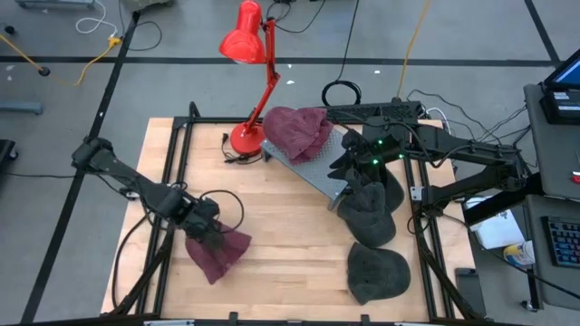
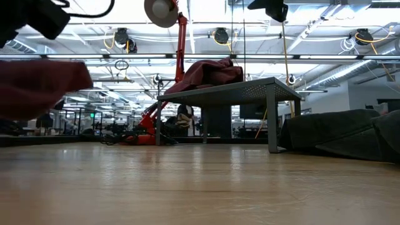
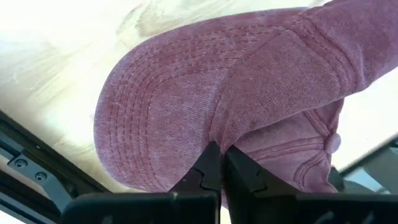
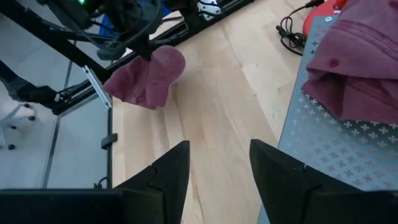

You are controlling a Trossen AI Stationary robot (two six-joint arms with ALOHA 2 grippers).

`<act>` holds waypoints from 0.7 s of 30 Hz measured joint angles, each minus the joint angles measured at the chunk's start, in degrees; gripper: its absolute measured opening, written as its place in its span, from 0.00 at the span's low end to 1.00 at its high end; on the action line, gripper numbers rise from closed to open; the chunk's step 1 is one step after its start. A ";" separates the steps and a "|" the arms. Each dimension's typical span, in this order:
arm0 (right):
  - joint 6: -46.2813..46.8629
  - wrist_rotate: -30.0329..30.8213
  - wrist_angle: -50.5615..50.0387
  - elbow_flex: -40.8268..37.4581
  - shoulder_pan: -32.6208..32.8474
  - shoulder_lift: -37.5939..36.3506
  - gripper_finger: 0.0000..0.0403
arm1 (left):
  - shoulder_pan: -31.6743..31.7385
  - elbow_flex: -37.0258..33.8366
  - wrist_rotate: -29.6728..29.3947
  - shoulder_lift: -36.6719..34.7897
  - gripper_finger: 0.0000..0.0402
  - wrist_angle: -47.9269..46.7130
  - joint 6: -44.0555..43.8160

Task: Pick & Place hat
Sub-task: Stack the red cap on top of the red cap on the shelf

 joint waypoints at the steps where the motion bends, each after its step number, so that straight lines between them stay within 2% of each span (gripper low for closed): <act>1: 0.41 0.00 0.14 0.00 0.01 0.00 0.40 | 0.00 0.00 -0.01 -0.90 0.00 0.00 0.41; 14: 0.72 0.11 0.79 0.00 0.00 0.00 0.40 | 0.00 0.29 2.25 -9.77 0.00 -5.41 5.20; 17: 0.72 0.13 1.96 0.00 0.01 0.00 0.40 | 0.01 3.68 2.20 -9.63 0.00 -10.65 6.81; 21: 0.73 0.15 4.94 0.00 0.01 0.00 0.40 | 1.57 11.99 0.40 -7.48 0.00 -19.67 10.68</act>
